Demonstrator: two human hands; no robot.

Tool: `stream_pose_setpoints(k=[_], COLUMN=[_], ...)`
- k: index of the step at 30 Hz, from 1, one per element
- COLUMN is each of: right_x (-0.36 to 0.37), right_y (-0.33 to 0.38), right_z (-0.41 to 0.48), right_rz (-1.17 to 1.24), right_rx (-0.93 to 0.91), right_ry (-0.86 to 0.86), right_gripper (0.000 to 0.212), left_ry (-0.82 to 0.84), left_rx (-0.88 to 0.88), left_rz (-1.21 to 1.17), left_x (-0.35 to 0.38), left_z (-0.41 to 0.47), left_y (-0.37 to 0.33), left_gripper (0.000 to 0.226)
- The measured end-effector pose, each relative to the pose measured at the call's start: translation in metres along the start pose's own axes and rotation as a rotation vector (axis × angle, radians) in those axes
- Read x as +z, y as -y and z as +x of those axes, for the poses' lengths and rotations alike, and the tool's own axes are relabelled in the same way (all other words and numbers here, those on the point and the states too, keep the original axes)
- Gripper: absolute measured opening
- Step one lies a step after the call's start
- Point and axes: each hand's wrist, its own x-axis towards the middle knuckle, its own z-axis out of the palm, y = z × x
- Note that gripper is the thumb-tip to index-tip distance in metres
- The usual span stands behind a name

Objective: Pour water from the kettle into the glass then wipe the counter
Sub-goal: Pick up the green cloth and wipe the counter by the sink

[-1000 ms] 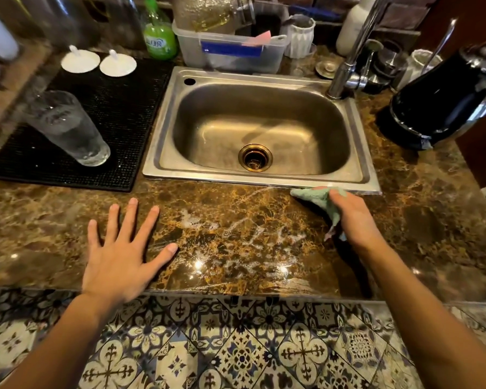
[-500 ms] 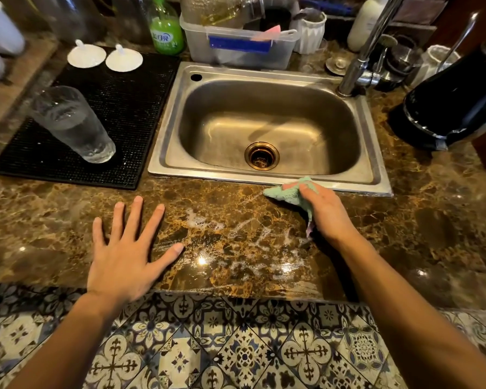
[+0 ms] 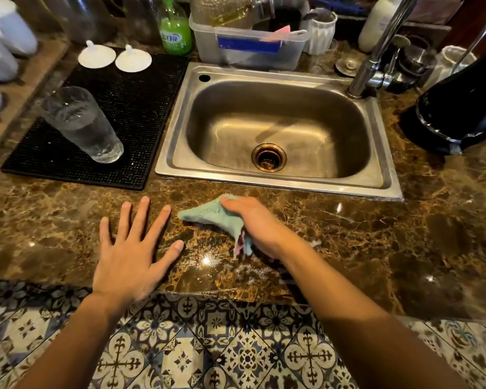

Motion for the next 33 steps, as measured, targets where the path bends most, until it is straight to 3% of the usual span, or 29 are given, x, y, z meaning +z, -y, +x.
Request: stream_pose_setpoints(k=[2,4,7,10,14,18,23,33], right_x=[0.001,-0.007,-0.038,-0.087,-0.143,-0.164,-0.146,-0.033], right_y=[0.003,0.008,0.016,0.011,-0.029,-0.066,-0.077,-0.077], right_z=[-0.015,-0.033,-0.065,-0.103,-0.147,-0.156,-0.128,-0.109], right_rz=[0.349,0.537,0.791,0.894,0.748,0.186,-0.142,-0.263], right_rx=[0.060,0.075,-0.028,-0.167,-0.245,-0.121,-0.062,-0.076], right_ry=[0.014,-0.026,-0.145,-0.357,-0.641,-0.916,-0.760,-0.592], right_gripper=[0.029,0.035,0.050,0.046,0.033,0.032,0.043,0.052], left_ry=[-0.009,-0.011,-0.010,-0.012,-0.002,0.002,-0.004,-0.016], left_rx=[-0.002,-0.004,-0.001,0.004,0.007,0.002,0.004,-0.004], left_rz=[-0.005,-0.011,-0.011,-0.013,-0.002,0.008,0.000,-0.014], left_x=[0.001,0.002,0.002,0.002,0.001,0.001,0.001,0.005], left_z=[0.000,0.000,-0.001,-0.001,0.000,0.000,0.001,0.002], left_y=[0.000,0.001,0.002,0.001,0.002,0.002,0.001,0.002], left_gripper=[0.071,0.069,0.069,0.069,0.070,0.072,0.074,0.074])
